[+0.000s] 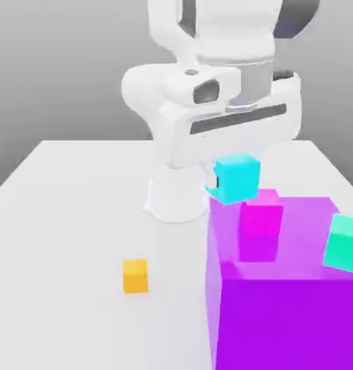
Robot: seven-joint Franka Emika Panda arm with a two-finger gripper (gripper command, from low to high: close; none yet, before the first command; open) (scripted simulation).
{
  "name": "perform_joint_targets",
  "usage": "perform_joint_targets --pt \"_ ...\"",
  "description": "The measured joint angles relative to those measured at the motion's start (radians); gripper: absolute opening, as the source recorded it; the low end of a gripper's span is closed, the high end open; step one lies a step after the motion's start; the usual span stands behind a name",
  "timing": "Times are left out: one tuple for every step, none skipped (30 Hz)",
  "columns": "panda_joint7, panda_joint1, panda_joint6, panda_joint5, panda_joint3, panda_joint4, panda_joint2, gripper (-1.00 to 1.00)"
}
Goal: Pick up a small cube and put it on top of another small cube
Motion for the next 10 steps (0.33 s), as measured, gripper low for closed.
perform_joint_targets --pt "0.012 0.005 0.012 -0.001 0.01 -0.012 0.0 -1.0" --pt "0.018 0.006 0.04 0.0 0.017 -0.032 0.008 -1.0" --pt "0.02 0.007 0.075 0.0 0.021 -0.056 0.02 -1.0" --pt "0.022 0.006 0.112 0.0 0.024 -0.08 0.032 1.0" --pt "0.022 0.006 0.112 0.0 0.024 -0.08 0.032 1.0" --pt "0.022 0.006 0.112 0.0 0.024 -0.08 0.032 1.0" --pt "0.022 0.006 0.112 0.0 0.024 -0.08 0.032 1.0" --pt "0.022 0.006 0.112 0.0 0.024 -0.08 0.032 1.0" --pt "0.022 0.006 0.112 0.0 0.024 -0.08 0.032 1.0" --pt "0.024 0.006 0.131 -0.003 0.026 -0.092 0.039 1.0"
